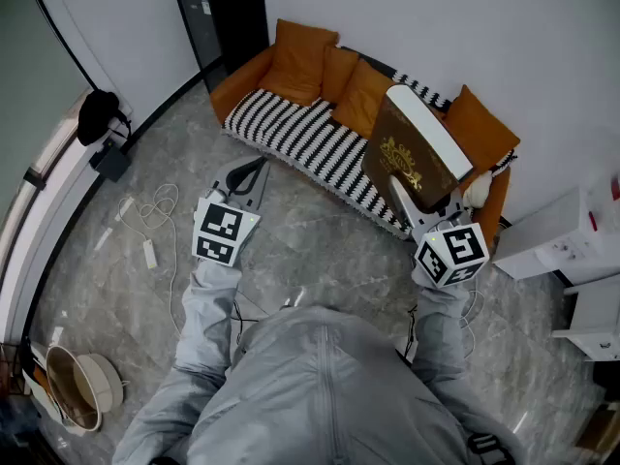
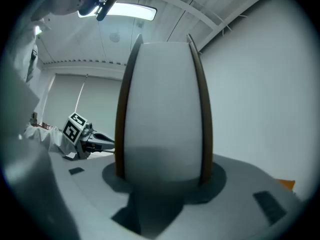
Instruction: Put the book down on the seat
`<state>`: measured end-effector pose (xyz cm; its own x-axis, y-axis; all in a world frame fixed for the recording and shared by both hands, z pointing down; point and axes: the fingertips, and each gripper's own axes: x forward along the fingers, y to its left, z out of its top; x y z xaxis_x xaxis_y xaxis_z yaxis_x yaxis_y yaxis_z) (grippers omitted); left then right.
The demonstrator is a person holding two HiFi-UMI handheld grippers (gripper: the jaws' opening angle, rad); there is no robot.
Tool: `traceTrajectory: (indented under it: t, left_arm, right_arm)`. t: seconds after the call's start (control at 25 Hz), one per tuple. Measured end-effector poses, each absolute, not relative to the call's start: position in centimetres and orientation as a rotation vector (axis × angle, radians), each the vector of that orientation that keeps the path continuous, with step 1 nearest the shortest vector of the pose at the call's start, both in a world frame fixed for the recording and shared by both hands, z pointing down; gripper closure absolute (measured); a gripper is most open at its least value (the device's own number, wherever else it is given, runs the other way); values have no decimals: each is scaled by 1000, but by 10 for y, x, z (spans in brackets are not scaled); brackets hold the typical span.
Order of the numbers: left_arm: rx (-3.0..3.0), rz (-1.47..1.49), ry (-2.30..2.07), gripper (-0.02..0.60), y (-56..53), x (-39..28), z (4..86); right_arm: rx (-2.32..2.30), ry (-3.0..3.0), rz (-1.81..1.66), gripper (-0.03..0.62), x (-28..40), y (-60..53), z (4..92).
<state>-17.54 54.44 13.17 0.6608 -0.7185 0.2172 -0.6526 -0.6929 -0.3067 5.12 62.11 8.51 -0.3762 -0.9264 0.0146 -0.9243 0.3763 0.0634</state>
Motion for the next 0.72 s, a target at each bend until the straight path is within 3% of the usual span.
traceTrajectory:
  t: [0.72]
  left_arm:
    - [-2694, -573, 1184, 555, 561, -152, 167]
  right_arm:
    - [1667, -2604, 78, 359, 74, 614, 110]
